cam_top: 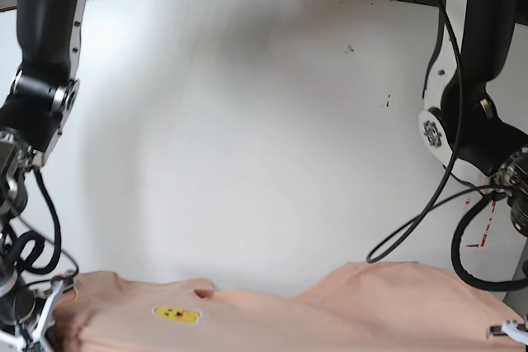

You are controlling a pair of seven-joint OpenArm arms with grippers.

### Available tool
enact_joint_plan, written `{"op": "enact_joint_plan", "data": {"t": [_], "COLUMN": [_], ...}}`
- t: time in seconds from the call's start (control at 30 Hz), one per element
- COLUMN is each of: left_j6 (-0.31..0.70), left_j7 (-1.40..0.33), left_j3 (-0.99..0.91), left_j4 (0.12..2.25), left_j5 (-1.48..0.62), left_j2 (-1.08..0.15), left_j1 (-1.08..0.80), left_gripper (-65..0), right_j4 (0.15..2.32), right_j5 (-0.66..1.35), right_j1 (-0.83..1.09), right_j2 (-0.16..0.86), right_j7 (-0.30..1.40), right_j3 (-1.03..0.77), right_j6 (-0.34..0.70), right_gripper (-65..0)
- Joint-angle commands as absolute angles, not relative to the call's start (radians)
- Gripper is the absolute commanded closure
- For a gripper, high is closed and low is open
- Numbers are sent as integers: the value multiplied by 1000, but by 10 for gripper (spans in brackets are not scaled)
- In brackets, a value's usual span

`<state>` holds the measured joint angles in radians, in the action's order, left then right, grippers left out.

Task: Fold the T-shirt properly
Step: 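Lift the shirt by the hem with both grippers, stretching it, then lower the stretched hem edge onto the table with both grippers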

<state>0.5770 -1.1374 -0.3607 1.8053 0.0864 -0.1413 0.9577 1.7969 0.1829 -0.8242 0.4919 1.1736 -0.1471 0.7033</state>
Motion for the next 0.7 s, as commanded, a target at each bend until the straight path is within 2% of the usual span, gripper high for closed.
{"op": "enact_joint_plan", "data": {"t": [0.0, 0.23, 0.43, 0.67], "left_j6": [582, 693, 698, 698], "left_j7": [-1121, -1118, -1115, -1055], "left_j3": [-360, -406, -499, -605], "left_j4": [1853, 1910, 1939, 1939], "left_j5": [94, 94, 94, 94], "left_j2": [-147, -147, -143, -145], "left_j1": [914, 680, 464, 245], "left_gripper": [0, 0, 0, 0], "right_j4": [1863, 1971, 2006, 2008], "right_j5": [150, 150, 148, 147], "right_j1": [-731, -424, -203, 1], "right_j2": [499, 415, 311, 236], "right_j7": [1182, 1173, 1158, 1059], "right_j3": [-208, -318, -437, -475], "right_j6": [698, 698, 698, 698], "right_gripper": [0, 0, 0, 0]}}
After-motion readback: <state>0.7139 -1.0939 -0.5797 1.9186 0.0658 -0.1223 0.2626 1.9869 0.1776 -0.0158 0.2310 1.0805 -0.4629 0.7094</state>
